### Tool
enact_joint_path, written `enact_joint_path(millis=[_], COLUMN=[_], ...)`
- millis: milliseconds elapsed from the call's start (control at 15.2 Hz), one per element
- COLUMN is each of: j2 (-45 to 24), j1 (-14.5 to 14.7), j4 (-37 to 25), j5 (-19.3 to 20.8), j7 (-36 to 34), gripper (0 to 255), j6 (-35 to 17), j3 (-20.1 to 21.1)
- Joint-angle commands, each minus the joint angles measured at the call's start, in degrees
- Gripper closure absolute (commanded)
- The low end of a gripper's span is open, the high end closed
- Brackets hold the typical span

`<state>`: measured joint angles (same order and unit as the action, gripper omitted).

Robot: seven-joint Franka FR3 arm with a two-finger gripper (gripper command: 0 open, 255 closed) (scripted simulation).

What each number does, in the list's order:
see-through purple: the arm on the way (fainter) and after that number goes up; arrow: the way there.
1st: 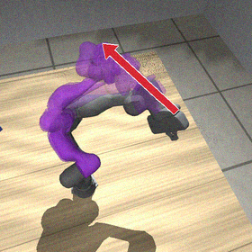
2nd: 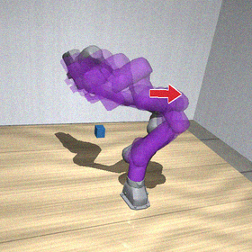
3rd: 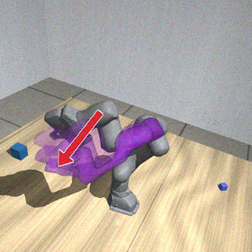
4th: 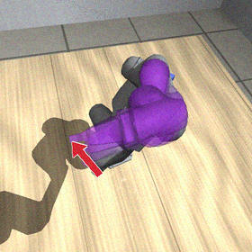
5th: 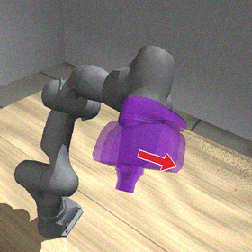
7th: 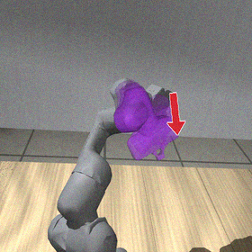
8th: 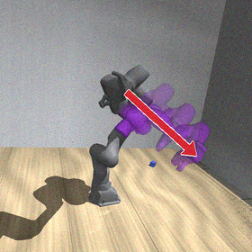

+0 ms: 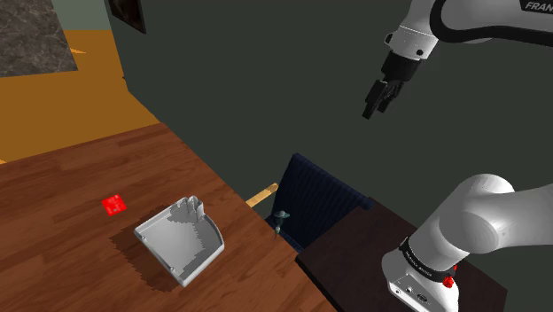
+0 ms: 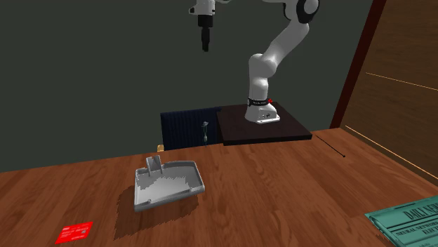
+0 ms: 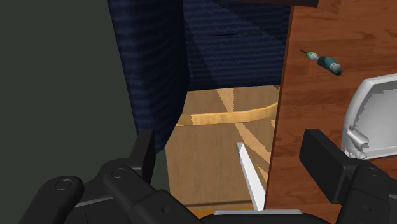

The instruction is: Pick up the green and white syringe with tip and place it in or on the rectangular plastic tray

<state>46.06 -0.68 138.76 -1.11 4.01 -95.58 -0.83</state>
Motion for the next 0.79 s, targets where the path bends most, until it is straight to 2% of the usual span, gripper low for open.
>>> enact_joint_path(millis=[0, 396, 726], j2=[0.00, 0.86, -1.57], j1=[0.00, 1.09, 2.51], j4=[0.00, 8.43, 13.21], j5=[0.00, -4.72, -9.14], j7=[0.00, -10.43, -19.22], gripper=[0, 0, 0], j6=[0.00, -7.34, -14.51], j3=[0.00, 7.11, 13.67])
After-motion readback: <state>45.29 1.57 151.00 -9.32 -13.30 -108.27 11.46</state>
